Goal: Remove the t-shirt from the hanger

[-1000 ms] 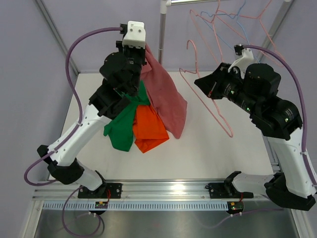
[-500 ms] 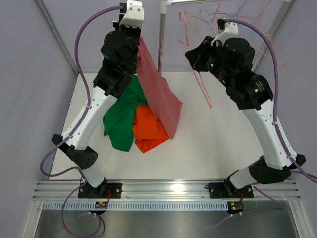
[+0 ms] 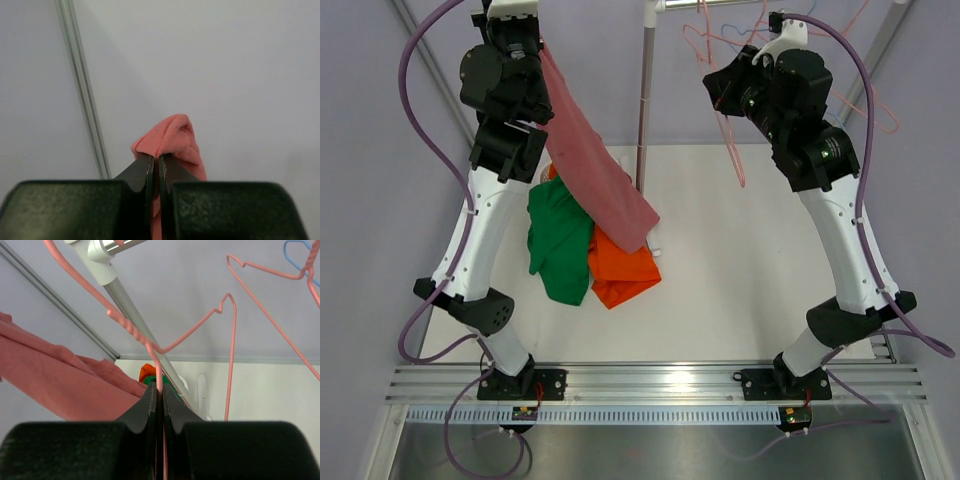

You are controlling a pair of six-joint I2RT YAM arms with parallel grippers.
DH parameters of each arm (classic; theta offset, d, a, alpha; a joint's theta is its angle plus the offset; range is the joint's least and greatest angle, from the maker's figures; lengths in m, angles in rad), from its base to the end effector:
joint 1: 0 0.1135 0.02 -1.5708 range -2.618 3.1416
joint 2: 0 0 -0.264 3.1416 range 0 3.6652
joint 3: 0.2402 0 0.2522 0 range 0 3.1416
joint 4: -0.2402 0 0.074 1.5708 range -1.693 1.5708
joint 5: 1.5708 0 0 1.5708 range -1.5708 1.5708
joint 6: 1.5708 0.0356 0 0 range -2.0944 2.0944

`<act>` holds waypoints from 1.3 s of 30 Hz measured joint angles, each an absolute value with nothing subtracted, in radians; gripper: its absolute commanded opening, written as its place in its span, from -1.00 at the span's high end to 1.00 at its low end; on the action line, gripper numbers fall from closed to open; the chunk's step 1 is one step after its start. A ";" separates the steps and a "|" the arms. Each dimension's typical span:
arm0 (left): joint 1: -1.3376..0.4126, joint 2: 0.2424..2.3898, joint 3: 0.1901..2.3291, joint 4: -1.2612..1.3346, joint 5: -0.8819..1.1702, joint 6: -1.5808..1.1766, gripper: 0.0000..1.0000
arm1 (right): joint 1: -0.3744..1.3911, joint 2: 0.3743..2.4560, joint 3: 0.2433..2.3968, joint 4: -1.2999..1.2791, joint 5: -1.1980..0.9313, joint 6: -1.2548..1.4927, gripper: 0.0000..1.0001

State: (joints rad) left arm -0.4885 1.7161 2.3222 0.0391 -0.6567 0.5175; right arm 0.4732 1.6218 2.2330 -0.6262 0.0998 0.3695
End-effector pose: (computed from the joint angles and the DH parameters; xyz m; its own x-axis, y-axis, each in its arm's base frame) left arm 0.2813 -0.1249 0.6250 0.4323 0.2140 -0.8760 -0.3140 0.9464 0.0762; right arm 0.2767 0.1377 0.5652 -0.1442 0.3299 -0.9329 -0.3353 0.8707 0.3597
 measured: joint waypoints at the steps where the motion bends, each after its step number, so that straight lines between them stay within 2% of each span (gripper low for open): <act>1: -0.486 1.716 2.322 0.049 -0.655 0.521 0.99 | 0.468 1.627 2.233 -0.618 0.091 0.370 1.00; 5: -0.467 1.711 2.283 0.086 -0.638 0.511 1.00 | 0.449 1.654 2.247 -0.593 0.075 0.370 1.00; 17: -0.410 1.757 1.871 0.164 -0.629 0.409 1.00 | 0.408 1.759 2.379 -0.567 0.059 0.369 1.00; 31: -0.422 1.747 1.380 0.086 -0.637 -0.046 1.00 | 0.378 1.790 2.413 -0.496 0.037 0.369 1.00; 34: -0.476 1.699 1.260 0.076 -0.692 -0.091 1.00 | 0.371 1.804 2.429 -0.487 0.031 0.369 1.00; 39: -0.706 1.591 1.100 0.075 -0.778 -0.136 1.00 | 0.350 1.841 2.448 -0.476 0.022 0.371 1.00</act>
